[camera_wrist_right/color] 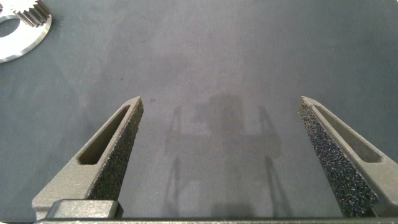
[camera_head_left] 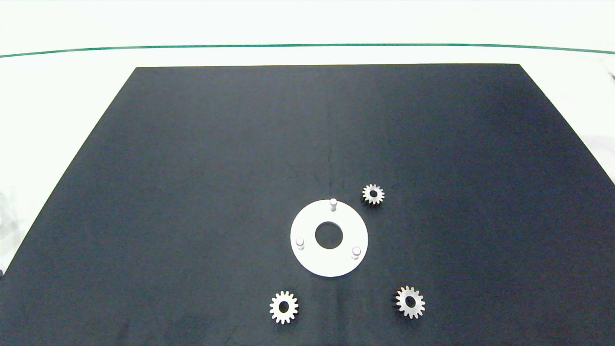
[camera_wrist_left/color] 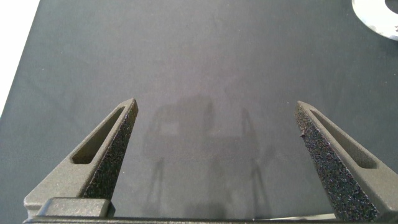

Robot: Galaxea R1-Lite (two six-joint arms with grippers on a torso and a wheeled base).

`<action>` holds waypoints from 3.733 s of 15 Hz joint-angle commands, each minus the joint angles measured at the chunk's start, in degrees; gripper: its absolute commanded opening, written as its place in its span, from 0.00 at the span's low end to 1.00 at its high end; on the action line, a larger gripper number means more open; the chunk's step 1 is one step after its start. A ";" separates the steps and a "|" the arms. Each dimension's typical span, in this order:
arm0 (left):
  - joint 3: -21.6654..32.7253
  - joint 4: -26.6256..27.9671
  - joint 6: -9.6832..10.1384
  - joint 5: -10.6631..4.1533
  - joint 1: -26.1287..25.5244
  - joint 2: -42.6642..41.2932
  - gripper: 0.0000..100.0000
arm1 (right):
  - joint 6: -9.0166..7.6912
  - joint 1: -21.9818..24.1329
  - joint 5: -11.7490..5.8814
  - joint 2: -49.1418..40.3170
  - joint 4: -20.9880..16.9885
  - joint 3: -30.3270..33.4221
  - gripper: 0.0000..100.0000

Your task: Install three planetary gears onto the carrier pins

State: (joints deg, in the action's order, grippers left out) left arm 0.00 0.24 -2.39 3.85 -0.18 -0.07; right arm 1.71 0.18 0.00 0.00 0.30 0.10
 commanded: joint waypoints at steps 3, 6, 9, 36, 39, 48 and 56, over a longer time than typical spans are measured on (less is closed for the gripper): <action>0.00 0.02 0.02 0.01 0.01 0.07 1.00 | -0.04 -0.01 0.00 0.09 0.05 -0.01 1.00; 0.00 0.02 0.02 0.01 0.01 0.07 1.00 | 0.05 -0.01 0.00 0.09 0.05 -0.01 1.00; 0.00 0.02 0.02 0.01 0.01 0.07 1.00 | -0.04 -0.01 0.00 0.09 0.05 -0.01 1.00; 4.66 3.80 -2.88 -0.69 0.62 2.36 1.00 | -0.30 0.08 -0.53 0.53 -1.10 1.22 1.00; 31.38 25.16 -4.03 -0.69 1.06 20.55 1.00 | -0.30 -2.56 -0.62 12.39 -6.81 14.49 1.00; 73.39 47.04 -7.19 -4.03 1.15 60.89 1.00 | -12.17 -13.89 0.18 40.78 -9.01 30.49 1.00; 75.06 50.91 -6.93 -8.33 0.45 64.58 1.00 | -14.63 -31.38 0.09 65.65 -14.89 42.53 1.00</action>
State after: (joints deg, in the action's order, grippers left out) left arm 74.97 50.63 -9.25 -4.46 0.93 64.16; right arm -12.42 -27.65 0.02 57.62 -14.80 40.31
